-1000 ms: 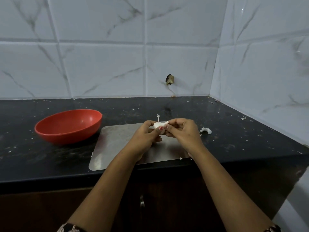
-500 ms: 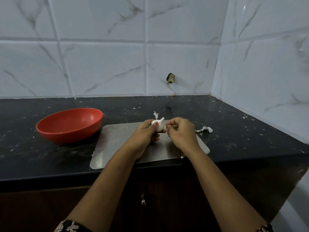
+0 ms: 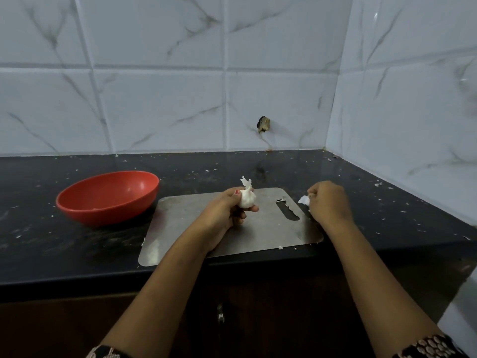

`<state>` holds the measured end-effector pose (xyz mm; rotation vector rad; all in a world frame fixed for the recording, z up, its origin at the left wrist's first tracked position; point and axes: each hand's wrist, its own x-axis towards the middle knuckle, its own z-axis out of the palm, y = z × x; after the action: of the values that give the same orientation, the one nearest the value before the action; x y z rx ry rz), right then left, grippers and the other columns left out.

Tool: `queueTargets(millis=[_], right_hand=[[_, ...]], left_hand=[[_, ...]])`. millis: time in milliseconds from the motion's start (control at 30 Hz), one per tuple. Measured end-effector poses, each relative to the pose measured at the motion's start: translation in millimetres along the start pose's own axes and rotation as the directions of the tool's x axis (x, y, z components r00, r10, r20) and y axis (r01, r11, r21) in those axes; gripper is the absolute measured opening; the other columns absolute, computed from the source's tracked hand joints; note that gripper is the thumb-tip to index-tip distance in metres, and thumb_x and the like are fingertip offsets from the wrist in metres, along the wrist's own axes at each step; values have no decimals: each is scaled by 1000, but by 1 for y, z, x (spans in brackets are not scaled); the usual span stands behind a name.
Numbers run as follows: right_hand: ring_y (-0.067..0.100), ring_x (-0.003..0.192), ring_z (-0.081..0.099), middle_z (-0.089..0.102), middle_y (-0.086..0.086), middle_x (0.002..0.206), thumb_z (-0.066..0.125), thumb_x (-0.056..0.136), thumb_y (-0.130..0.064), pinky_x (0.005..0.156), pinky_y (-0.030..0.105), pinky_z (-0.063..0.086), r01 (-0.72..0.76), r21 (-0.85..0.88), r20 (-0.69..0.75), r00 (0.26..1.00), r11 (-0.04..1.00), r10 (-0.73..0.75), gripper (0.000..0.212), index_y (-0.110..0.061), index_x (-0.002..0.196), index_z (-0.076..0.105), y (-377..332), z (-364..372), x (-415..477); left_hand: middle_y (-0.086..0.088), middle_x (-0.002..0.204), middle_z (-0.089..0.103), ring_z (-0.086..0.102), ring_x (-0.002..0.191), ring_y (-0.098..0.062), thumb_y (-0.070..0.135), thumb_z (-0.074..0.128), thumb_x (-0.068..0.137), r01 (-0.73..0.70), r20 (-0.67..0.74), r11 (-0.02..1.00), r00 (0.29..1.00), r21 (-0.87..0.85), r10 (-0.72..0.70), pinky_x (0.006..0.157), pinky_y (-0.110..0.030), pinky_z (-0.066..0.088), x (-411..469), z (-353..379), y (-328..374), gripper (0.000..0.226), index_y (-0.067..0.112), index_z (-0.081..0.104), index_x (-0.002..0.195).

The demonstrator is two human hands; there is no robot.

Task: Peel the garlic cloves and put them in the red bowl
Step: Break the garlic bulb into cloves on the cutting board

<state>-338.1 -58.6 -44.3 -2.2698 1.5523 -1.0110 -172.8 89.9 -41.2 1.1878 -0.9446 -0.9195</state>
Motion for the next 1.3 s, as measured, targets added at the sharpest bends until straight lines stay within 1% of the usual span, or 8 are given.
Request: queueTargets(millis=[100,200,300,433,600,733,1133,1300], right_hand=[[24,103,63,70,6,110,57,93,-9,90,26,47,179,109,-60,983,978,-174,23,-13,111,72,-24,-4,-15],[-3,87,62,65,-12,110,60,93,-15,81,11,48,238,528,176,908,815,-379,35,-25,126,63,-61,-11,-41],[-13,83,58,63,-19,104,60,91,-8,73,7,45,340,549,202,832,763,-516,36,-26,122,66,-74,-2,-51],[-2,81,66,72,-10,90,68,89,-13,76,13,52,315,549,126,885,775,-449,18,-19,104,75,-73,2,-45],[-7,76,65,71,-9,83,71,84,-5,72,7,49,292,556,88,910,778,-405,19,-14,100,76,-67,0,-45],[1,71,67,72,-6,75,70,82,-3,70,14,54,260,590,37,937,764,-347,18,-16,93,74,-70,8,-49],[23,57,56,58,5,64,61,83,-2,56,42,49,419,408,-202,908,811,-368,33,-17,93,32,-82,25,-62],[16,51,54,59,-1,55,67,80,-3,51,23,42,346,521,-189,938,781,-289,39,-14,89,31,-79,23,-59]], left_hand=[[-8,77,66,44,59,-12,16,28,105,1,-3,1000,1000,15,0,52,-16,39,1,0,-1,33,8,55,121],[-6,72,64,44,59,-12,18,31,104,-5,-29,1000,1000,26,6,55,-19,37,2,1,-3,29,10,58,112],[-3,70,60,46,63,-12,24,33,104,-26,-34,996,999,82,29,60,-23,37,1,0,-5,29,14,61,102],[-1,73,51,42,65,-9,33,34,104,-70,-10,981,997,179,73,61,-22,36,1,0,-6,32,14,60,103],[0,77,46,40,68,-9,34,37,102,-70,-15,963,997,259,77,63,-21,37,2,0,-8,34,9,55,117],[0,81,49,43,69,-9,32,40,102,-72,-30,960,996,272,84,66,-23,39,3,-1,-11,23,14,53,107],[3,74,46,39,64,-8,31,37,103,-80,11,943,997,324,81,59,-20,35,7,-4,-10,26,13,50,91],[1,74,46,38,63,-9,34,35,104,-63,8,945,998,320,64,57,-20,34,7,-3,-9,30,12,54,96]])
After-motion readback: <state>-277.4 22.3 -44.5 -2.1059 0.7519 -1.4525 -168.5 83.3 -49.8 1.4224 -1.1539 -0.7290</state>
